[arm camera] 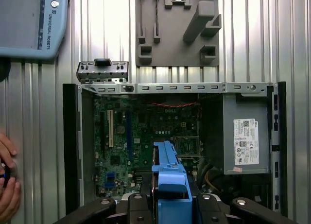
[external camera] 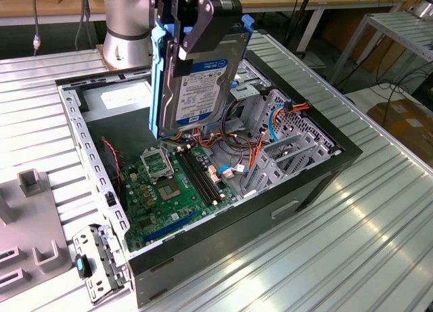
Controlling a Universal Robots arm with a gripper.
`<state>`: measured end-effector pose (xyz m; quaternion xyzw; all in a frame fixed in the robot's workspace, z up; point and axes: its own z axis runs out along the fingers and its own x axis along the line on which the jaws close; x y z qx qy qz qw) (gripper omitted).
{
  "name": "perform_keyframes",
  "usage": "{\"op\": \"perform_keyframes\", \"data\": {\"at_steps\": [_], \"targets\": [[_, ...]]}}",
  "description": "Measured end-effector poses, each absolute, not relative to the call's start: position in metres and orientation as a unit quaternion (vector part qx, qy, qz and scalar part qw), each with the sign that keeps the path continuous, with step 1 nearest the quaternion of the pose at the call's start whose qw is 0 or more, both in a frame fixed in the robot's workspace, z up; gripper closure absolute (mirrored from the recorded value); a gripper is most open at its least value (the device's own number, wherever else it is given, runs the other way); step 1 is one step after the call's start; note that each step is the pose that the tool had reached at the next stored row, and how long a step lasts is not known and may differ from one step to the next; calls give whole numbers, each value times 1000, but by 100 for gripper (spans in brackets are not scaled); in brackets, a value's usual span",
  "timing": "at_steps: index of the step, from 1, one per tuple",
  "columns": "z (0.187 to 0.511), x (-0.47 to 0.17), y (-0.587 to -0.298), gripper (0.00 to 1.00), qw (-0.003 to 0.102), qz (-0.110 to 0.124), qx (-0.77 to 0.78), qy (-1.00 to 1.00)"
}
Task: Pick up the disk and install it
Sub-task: 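Insert the disk into the insertion slot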
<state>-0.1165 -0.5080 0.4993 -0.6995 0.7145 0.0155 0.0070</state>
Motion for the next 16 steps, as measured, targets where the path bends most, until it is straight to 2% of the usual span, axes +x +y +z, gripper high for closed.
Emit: {"op": "perform_keyframes", "data": {"at_steps": [16], "targets": [[497, -72, -513, 63, 6, 16, -699, 714]]}}
